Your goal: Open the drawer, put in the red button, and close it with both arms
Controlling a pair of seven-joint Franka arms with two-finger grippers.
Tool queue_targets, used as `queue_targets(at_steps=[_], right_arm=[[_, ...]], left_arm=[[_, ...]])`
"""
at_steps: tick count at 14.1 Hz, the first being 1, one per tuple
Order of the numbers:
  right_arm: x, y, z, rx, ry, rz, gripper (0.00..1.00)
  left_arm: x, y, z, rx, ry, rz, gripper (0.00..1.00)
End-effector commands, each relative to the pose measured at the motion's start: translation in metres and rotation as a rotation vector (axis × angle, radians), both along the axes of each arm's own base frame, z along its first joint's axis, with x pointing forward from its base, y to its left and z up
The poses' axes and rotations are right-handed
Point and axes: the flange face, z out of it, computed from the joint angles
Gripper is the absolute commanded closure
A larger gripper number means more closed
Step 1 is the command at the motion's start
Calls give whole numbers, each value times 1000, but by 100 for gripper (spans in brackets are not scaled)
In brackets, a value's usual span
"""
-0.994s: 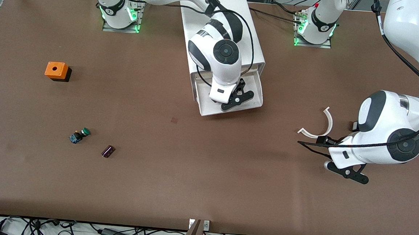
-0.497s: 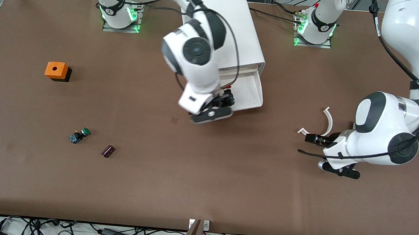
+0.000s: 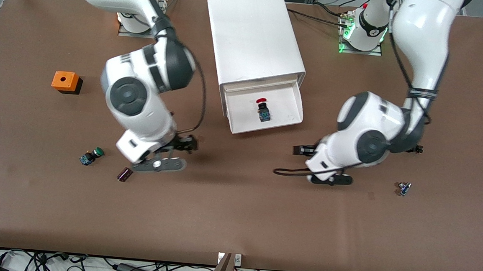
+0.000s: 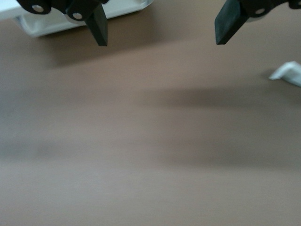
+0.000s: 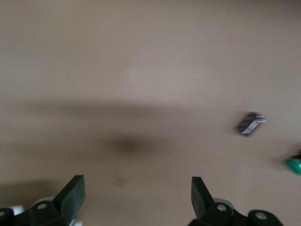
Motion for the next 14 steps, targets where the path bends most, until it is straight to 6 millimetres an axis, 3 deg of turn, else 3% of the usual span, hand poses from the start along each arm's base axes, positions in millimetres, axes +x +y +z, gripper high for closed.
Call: queue_targets(at_steps=[1,3,6,8,11,14], right_arm=[[19,-71,-3,-15,32,-16,0],[25,-112,-3,-19,49,36,0],[33,-169,5,-7,50,17,0],[34,-191,15,-2,42,10,0],[30,-207,29,0,52,-11,0],[24,-234,48,8,35,-46,0]], left_arm=[[-16,-23,-21,8,-29,59,0],[-38,-53,-32,27,-6,71,0],[-71,-79,-40,57,43,79,0],[-99,-93,-44,64,82,64,0],[-139,-114,-47,85,153,39,0],[-166,-131,-45,111,222,-12,0]])
